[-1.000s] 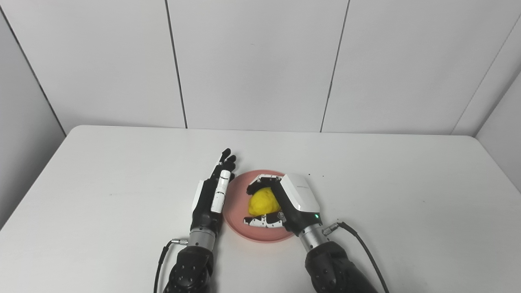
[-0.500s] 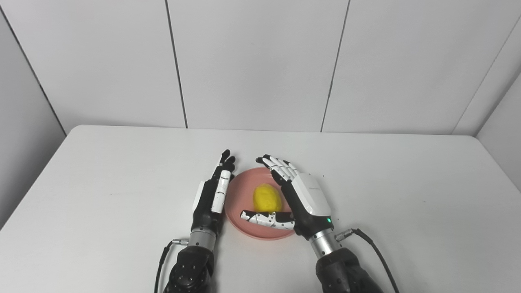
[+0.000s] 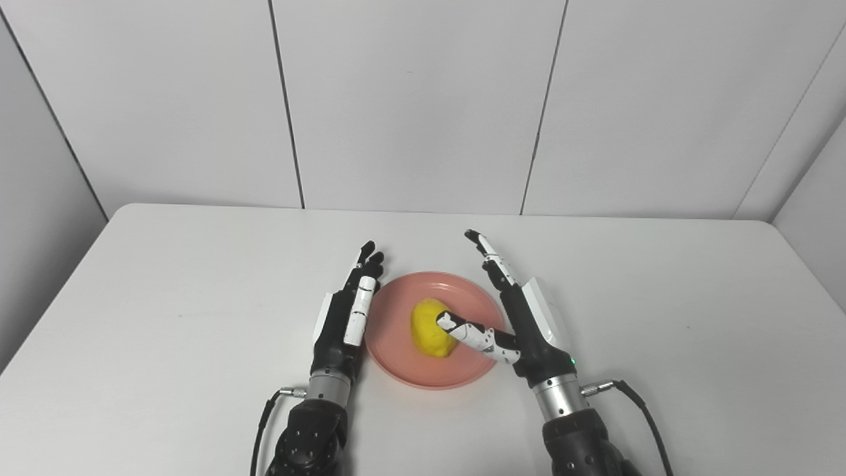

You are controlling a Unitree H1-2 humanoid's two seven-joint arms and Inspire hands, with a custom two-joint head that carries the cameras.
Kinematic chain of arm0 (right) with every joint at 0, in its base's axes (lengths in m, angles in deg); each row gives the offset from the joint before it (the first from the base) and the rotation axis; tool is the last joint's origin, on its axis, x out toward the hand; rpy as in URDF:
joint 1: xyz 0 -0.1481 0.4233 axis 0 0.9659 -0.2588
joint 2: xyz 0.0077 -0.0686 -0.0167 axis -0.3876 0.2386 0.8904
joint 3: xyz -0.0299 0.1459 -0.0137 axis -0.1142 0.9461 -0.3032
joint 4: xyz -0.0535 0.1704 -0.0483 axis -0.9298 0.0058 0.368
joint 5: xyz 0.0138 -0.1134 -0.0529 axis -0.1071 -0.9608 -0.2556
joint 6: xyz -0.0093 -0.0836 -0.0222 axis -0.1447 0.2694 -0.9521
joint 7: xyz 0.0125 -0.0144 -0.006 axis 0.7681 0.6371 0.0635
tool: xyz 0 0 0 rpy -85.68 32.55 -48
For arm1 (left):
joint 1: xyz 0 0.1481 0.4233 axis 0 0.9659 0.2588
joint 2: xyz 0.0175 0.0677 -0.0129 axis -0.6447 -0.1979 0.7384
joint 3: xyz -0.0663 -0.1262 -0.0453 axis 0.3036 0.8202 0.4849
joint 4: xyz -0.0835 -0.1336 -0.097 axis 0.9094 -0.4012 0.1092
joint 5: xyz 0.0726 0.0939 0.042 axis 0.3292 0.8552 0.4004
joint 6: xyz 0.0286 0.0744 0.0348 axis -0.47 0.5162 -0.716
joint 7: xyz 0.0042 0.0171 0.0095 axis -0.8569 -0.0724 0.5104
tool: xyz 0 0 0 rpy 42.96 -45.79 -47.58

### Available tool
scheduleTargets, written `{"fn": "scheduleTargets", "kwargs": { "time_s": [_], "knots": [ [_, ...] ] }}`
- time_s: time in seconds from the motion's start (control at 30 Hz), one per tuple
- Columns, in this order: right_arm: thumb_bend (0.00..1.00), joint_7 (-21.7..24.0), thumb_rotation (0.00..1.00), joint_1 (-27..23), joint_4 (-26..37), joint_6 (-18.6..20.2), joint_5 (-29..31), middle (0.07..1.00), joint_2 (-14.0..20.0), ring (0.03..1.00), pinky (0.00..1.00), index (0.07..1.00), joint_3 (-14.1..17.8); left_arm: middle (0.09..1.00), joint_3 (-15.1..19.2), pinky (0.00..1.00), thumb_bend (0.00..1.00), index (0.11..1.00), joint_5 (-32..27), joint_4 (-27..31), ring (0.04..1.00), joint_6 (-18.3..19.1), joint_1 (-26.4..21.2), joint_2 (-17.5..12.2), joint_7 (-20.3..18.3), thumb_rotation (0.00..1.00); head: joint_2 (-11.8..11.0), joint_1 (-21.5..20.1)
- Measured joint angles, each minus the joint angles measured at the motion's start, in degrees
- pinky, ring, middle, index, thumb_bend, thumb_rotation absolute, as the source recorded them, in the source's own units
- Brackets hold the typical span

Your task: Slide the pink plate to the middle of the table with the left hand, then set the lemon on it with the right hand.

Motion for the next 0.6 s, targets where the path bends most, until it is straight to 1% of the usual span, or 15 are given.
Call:
{"fn": "scheduleTargets", "kwargs": {
  "time_s": [0.07, 0.17, 0.3, 0.37, 0.6],
  "knots": [
    [0.65, -0.06, 0.88, 0.35, -0.03, 0.02, 1.07, 0.970, -0.26, 0.957, 0.90, 0.945, 2.14, 0.950, 0.10, 0.96, 0.62, 0.943, 0.01, 0.00, 0.950, 0.00, 0.00, 0.00, 0.00, 1.00, -0.09, 0.09],
    [0.66, -0.05, 0.88, 0.81, -0.94, 0.04, 2.09, 0.977, -0.27, 0.959, 0.90, 0.952, 3.91, 0.953, 0.40, 0.96, 0.62, 0.947, 0.01, 0.01, 0.952, 0.00, -0.01, -0.01, 0.01, 1.00, -0.09, -0.09],
    [0.67, 0.36, 0.95, 1.80, -2.18, 0.35, 4.85, 0.987, -0.61, 0.978, 0.93, 0.975, 5.67, 0.962, 0.64, 0.98, 0.61, 0.954, -0.27, 0.08, 0.963, 0.01, -0.01, -0.05, -0.02, 1.00, -0.09, -0.61],
    [0.67, 0.61, 0.99, 1.96, -2.81, 0.35, 6.40, 0.995, -0.96, 0.985, 0.94, 0.981, 6.25, 0.961, 0.75, 0.97, 0.62, 0.954, -0.28, 0.12, 0.961, 0.00, 0.00, -0.19, -0.02, 1.00, 0.00, -0.62],
    [0.66, 1.58, 1.00, 2.01, -5.07, 0.35, 8.89, 1.000, -2.04, 0.990, 0.95, 0.991, 7.03, 0.971, 0.58, 1.00, 0.63, 0.962, 0.14, 0.10, 0.978, -0.07, -0.03, -0.42, -0.01, 1.00, -0.26, -0.62]
  ]
}}
